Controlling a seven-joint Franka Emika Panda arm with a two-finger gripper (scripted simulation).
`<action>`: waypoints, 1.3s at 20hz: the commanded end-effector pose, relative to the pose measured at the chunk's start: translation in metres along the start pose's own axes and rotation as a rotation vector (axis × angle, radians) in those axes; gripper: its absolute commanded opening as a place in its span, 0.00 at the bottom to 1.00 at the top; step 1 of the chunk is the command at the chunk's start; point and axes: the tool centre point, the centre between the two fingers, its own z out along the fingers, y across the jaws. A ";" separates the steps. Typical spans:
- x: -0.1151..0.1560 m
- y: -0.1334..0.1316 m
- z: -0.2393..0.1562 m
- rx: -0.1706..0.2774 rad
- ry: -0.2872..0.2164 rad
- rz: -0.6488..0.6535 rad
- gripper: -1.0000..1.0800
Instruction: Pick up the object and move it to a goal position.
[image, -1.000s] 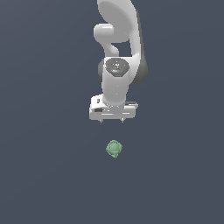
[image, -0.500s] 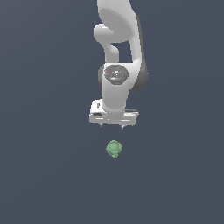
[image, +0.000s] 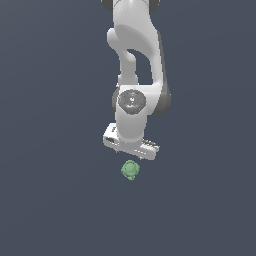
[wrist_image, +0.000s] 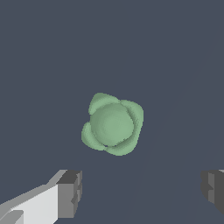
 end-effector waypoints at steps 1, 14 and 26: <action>0.008 -0.004 0.006 0.006 0.002 0.071 0.96; 0.030 -0.017 0.026 0.023 0.005 0.273 0.96; 0.030 -0.018 0.048 0.023 0.005 0.282 0.96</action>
